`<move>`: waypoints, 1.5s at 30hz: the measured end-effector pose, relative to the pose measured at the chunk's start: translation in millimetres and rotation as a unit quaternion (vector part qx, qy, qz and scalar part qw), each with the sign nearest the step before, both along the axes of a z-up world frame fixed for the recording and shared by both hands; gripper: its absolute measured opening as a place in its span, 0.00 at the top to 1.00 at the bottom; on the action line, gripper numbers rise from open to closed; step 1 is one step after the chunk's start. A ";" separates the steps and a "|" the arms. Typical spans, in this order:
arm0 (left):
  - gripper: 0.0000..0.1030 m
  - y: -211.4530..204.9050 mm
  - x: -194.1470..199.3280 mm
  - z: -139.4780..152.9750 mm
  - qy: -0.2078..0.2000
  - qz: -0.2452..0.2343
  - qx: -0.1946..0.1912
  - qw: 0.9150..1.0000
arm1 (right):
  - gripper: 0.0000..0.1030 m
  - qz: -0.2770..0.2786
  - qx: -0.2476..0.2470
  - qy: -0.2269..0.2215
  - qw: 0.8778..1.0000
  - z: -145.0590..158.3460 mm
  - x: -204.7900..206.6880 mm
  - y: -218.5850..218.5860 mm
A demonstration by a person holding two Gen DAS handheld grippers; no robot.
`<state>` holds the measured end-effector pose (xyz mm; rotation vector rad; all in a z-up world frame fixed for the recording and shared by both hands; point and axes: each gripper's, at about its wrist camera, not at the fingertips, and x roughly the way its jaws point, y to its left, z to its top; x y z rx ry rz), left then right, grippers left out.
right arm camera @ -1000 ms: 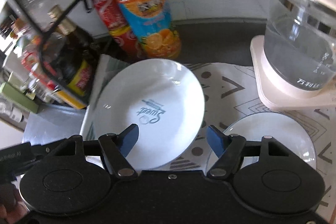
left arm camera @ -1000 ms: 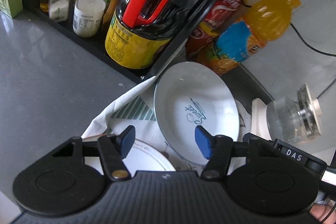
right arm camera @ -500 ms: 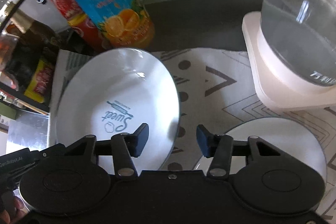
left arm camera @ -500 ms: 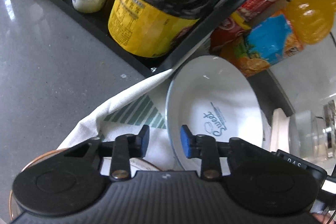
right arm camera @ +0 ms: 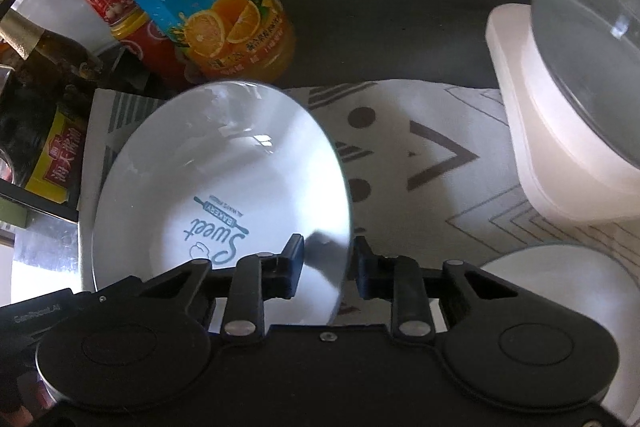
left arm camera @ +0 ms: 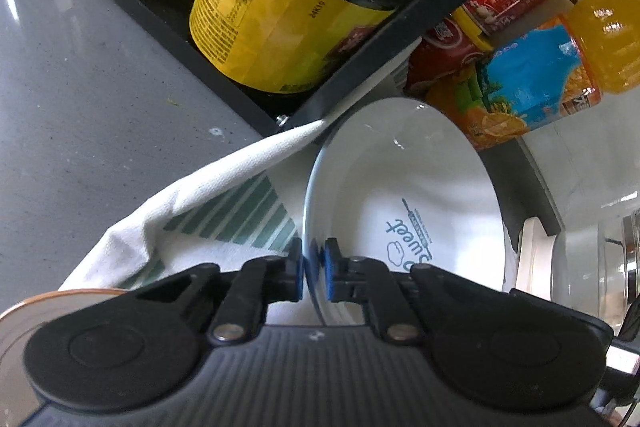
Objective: Organize plates and bowls
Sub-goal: 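Lift the 'Sweet' plate with both grippers, then carry the 'Sweet' plate with both grippers and lower it onto the brown-rimmed plate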
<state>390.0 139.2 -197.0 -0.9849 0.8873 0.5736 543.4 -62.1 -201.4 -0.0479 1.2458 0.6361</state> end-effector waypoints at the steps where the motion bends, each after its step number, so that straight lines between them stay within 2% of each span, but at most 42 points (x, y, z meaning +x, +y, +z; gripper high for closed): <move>1: 0.92 0.5 0.1 -0.2 -0.001 0.001 -0.001 1.000 | 0.76 -0.002 0.002 0.000 1.000 -0.4 0.2 0.5; 4: 0.93 1.0 0.1 -0.5 -0.003 0.001 -0.005 1.000 | 0.78 -0.005 0.010 0.005 1.000 -1.2 2.2 -2.2; 8: 0.95 2.5 -5.1 2.7 -0.008 0.001 -0.007 1.000 | 0.87 -0.021 0.044 0.028 0.998 -0.8 5.4 -18.2; 14: 0.95 6.8 -15.7 18.2 -0.028 -0.004 0.002 1.000 | 0.92 -0.014 0.078 0.013 0.997 16.8 -7.1 -30.2; 20: 0.95 6.9 -22.0 26.9 -0.031 -0.021 0.004 0.999 | 0.92 -0.019 0.082 0.000 0.996 24.2 -23.5 -33.5; 27: 0.95 3.5 -39.4 50.0 -0.052 -0.038 0.014 0.998 | 0.92 -0.029 0.096 -0.017 0.995 49.2 -43.6 -43.9; 45: 0.95 -4.1 -111.5 77.2 -0.064 -0.075 0.023 0.995 | 0.91 -0.039 0.107 -0.041 0.993 75.7 -132.3 -60.0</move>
